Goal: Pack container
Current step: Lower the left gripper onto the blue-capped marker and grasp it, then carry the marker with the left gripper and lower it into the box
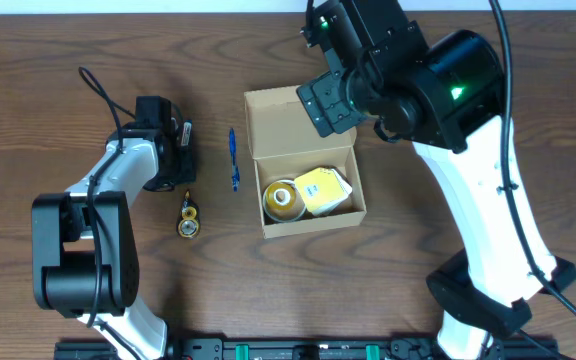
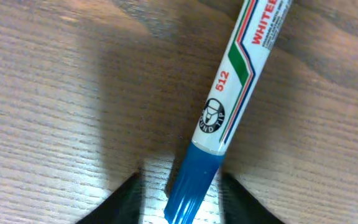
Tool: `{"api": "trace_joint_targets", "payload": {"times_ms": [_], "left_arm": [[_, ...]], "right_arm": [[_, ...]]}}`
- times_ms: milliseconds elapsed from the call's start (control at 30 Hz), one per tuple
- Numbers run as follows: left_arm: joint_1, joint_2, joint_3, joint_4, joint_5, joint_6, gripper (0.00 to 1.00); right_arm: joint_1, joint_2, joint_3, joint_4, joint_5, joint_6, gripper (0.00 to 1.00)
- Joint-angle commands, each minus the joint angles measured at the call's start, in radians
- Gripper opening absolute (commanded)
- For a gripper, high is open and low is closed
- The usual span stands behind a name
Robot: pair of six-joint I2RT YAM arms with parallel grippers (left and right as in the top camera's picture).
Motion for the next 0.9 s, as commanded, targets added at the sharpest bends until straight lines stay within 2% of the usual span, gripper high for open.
{"api": "trace_joint_targets", "payload": {"times_ms": [0, 100, 200, 333, 700, 867], "left_arm": [[-0.002, 0.014, -0.008, 0.002, 0.003, -0.029, 0.33], [-0.002, 0.014, -0.008, 0.002, 0.003, -0.037, 0.29], [-0.001, 0.014, -0.008, 0.000, 0.003, -0.060, 0.18], [-0.002, 0.014, -0.008, 0.000, 0.003, -0.063, 0.09], [-0.002, 0.001, -0.005, -0.026, 0.056, -0.062, 0.10], [-0.013, -0.065, 0.040, -0.124, 0.047, -0.050, 0.10]], "right_arm": [[-0.006, -0.019, 0.016, -0.003, -0.007, 0.014, 0.86], [-0.006, -0.019, 0.016, -0.003, -0.007, 0.014, 0.87], [-0.006, -0.019, 0.016, -0.003, -0.007, 0.014, 0.87], [-0.006, -0.019, 0.016, -0.003, -0.007, 0.014, 0.88], [-0.007, -0.019, 0.016, -0.002, -0.006, 0.013, 0.88], [-0.008, -0.019, 0.015, 0.008, 0.024, 0.013, 0.88]]}}
